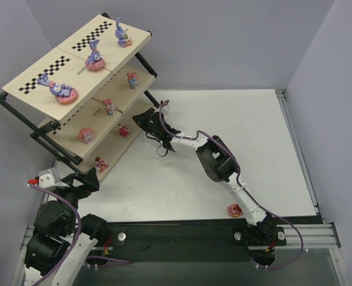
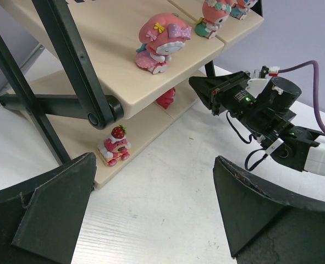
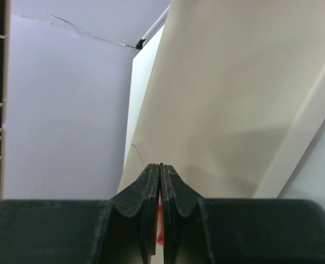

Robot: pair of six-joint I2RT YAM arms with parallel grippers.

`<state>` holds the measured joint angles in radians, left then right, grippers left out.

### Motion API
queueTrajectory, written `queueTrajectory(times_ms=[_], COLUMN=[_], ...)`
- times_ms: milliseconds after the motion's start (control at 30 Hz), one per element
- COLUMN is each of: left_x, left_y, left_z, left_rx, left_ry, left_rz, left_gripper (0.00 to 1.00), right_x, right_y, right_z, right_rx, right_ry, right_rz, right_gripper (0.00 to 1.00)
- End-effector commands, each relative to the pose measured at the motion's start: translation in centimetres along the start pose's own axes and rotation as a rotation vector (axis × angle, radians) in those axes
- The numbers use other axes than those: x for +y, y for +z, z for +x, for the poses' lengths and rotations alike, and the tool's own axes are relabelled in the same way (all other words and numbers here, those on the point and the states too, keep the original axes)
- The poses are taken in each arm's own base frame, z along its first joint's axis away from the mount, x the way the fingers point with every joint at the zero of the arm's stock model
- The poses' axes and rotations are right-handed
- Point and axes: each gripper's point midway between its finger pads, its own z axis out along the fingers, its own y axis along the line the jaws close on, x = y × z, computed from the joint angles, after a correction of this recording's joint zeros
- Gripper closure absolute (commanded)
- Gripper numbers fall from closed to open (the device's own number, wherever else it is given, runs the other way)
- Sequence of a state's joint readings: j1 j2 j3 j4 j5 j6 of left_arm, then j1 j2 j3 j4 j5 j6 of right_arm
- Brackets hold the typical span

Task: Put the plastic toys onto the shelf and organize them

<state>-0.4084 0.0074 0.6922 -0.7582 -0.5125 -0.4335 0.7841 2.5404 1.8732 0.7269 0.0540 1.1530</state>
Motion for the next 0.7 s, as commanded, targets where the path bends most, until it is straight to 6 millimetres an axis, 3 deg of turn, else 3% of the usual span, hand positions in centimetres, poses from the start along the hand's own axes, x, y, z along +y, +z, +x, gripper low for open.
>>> queueTrajectory(times_ms=[0,500,667], left_x=[0.3,0.3,0.3], left_y=[-2.3,-2.3,-2.4], left_z=[-3.0,-3.0,-3.0], left_rx=[-0.142,-0.14,-0.142], left_ry=[-0.08,-0.081,-0.082], left_rz=[0.05,0.049,0.049], left_gripper=[0.03,0.03,0.03], right_x=[0.1,0.5,-0.2], right_y=[1.2,2.4,2.6], right_z=[0.7,2.8,3.1], right_rx=[0.058,0.151,0.166], right_ry=[-0.021,0.027,0.052], right_rz=[-0.042,-0.098,-0.096], right_gripper=[0.94,0.95,0.95])
